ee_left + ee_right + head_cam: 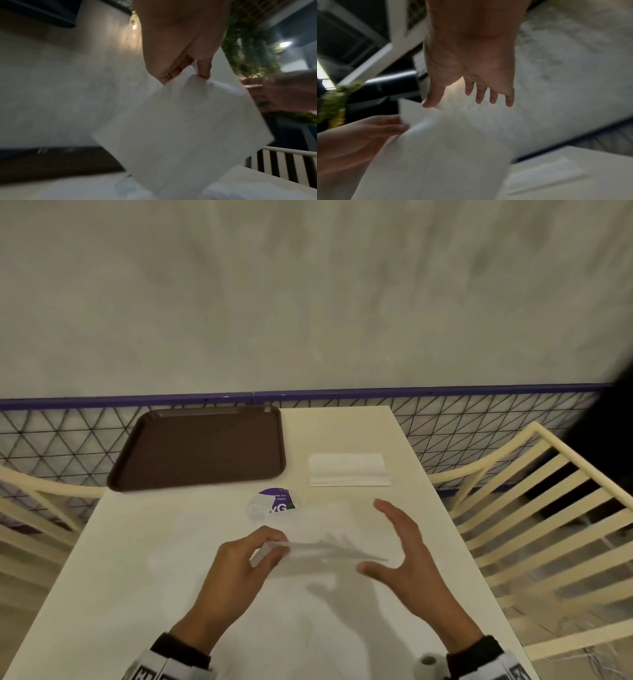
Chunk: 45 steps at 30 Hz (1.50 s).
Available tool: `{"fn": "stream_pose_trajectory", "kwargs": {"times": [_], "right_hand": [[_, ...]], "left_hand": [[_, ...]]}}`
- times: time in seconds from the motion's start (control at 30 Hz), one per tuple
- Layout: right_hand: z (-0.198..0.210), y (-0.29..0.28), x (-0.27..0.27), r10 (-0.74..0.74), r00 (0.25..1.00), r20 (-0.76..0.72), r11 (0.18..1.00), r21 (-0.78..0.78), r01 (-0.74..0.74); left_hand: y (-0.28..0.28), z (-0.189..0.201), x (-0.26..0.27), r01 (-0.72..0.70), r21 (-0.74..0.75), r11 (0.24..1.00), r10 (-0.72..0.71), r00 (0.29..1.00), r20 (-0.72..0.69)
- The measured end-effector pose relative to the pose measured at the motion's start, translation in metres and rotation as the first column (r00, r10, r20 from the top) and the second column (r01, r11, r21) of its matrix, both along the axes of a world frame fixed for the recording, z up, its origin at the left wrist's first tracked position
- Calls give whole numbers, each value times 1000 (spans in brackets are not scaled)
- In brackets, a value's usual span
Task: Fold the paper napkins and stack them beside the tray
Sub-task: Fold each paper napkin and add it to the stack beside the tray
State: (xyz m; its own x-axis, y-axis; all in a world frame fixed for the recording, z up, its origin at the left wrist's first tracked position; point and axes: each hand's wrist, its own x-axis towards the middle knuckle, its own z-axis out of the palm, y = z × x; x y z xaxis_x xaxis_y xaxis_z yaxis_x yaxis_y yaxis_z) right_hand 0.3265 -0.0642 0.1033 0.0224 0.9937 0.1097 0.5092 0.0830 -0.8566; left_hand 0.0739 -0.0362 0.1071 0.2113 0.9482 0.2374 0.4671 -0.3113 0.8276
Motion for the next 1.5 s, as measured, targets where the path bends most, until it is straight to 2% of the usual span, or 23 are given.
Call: {"fn": "stream_pose_trajectory", "kwargs": {"times": [0.07, 0.13, 0.2, 0.27, 0.33, 0.4, 0.47, 0.53, 0.6, 0.7, 0.77, 0.83, 0.97, 1.03, 1.13, 1.2, 1.3, 1.37, 1.43, 1.5], "right_hand": [[12, 4, -19, 141, 973, 185, 990, -18, -140], [18, 13, -38, 235, 949, 208, 972, -81, -222], [21, 22, -47, 184, 983, 18, 978, -106, -181], [18, 31, -42, 72, 984, -164, 991, -102, -89], [15, 35, -28, -7, 972, -235, 997, -80, -13], [11, 35, -14, -27, 966, -257, 998, -54, 14], [1, 31, -2, -65, 950, -304, 997, -65, 48], [-10, 22, 6, -116, 922, -370, 992, -93, 87], [-18, 8, 13, -83, 875, -476, 996, -72, 55], [-37, -17, 20, 70, 818, -571, 994, -29, -105], [-56, -29, 22, 77, 864, -498, 988, -79, -133], [-79, -40, 20, 74, 916, -395, 976, -159, -147], [-115, -52, 12, 44, 952, -301, 938, -315, -143], [-124, -51, 11, 7, 956, -294, 928, -355, -116], [-127, -41, 5, -62, 987, -146, 926, -377, 3], [-124, -32, -1, -148, 986, -83, 914, -392, 104], [-124, -17, -6, -230, 971, 57, 872, -432, 232], [-131, -11, -6, -200, 965, 170, 853, -454, 257], [-137, -9, -6, -192, 957, 216, 850, -452, 272], [-141, -8, -6, -197, 951, 240, 849, -443, 288]], "left_hand": [[3, 12, 6, 80, 52, 995, -73, 989, -129], [7, 21, 11, 120, 96, 988, -93, 964, -251], [10, 28, 13, 114, 57, 992, -87, 935, -344], [15, 27, 5, 56, -70, 996, -83, 868, -490], [22, 15, -6, -16, -167, 986, -88, 795, -601], [27, -3, -20, -135, -200, 970, 9, 848, -530], [27, -18, -27, -185, -199, 962, 113, 938, -327], [18, -25, -26, -195, -144, 970, 181, 978, -106], [3, -30, -26, -175, -6, 985, 175, 984, -17], [-19, -48, -32, -11, 172, 985, 18, 999, -37], [-33, -70, -38, 104, 155, 982, -96, 994, -54], [-43, -96, -44, 154, 67, 986, -147, 984, -97], [-53, -146, -51, 162, -125, 979, -191, 943, -274], [-52, -155, -49, 133, -213, 968, -189, 945, -268], [-42, -152, -39, 29, -281, 959, -113, 951, -288], [-33, -146, -31, -77, -307, 949, -2, 968, -250], [-19, -144, -24, -162, -362, 918, 95, 976, -197], [-16, -144, -23, -223, -337, 915, 141, 958, -251], [-17, -147, -19, -226, -163, 960, 159, 925, -344], [-22, -147, -9, -54, 20, 998, 58, 921, -386]]}}
